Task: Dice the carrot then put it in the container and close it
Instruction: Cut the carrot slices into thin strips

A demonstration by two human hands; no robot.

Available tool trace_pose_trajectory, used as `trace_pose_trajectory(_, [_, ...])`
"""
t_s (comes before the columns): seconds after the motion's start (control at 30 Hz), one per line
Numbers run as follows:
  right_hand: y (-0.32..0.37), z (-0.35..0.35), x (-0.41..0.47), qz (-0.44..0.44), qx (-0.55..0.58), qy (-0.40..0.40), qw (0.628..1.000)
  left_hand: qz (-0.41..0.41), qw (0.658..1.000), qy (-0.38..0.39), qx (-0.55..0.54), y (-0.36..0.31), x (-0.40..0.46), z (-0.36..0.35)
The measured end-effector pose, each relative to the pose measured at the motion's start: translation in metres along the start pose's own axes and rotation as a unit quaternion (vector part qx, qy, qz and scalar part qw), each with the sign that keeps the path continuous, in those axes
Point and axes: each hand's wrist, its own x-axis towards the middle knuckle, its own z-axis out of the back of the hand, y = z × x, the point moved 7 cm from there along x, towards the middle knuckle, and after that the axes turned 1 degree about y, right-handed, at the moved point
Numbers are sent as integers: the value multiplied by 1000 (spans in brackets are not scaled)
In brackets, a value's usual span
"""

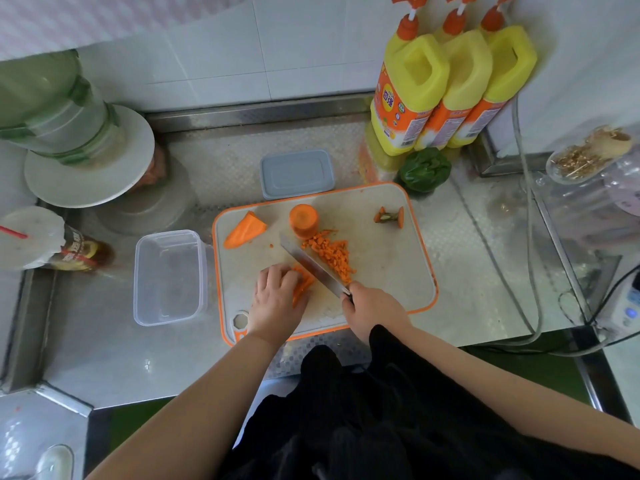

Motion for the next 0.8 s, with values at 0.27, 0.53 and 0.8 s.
trace_pose_trajectory(0.27, [12, -5, 7, 31, -24, 10, 999, -20, 997, 12, -80, 8, 12, -8])
trace_pose_trajectory(0.53, [15, -9, 23, -6, -45, 49, 998, -44, 995, -13, -93, 10, 11, -6])
trace_pose_trajectory(0.8, [14, -19, 34, -1, 3, 58, 998, -55, 995, -9, -79, 8, 9, -8])
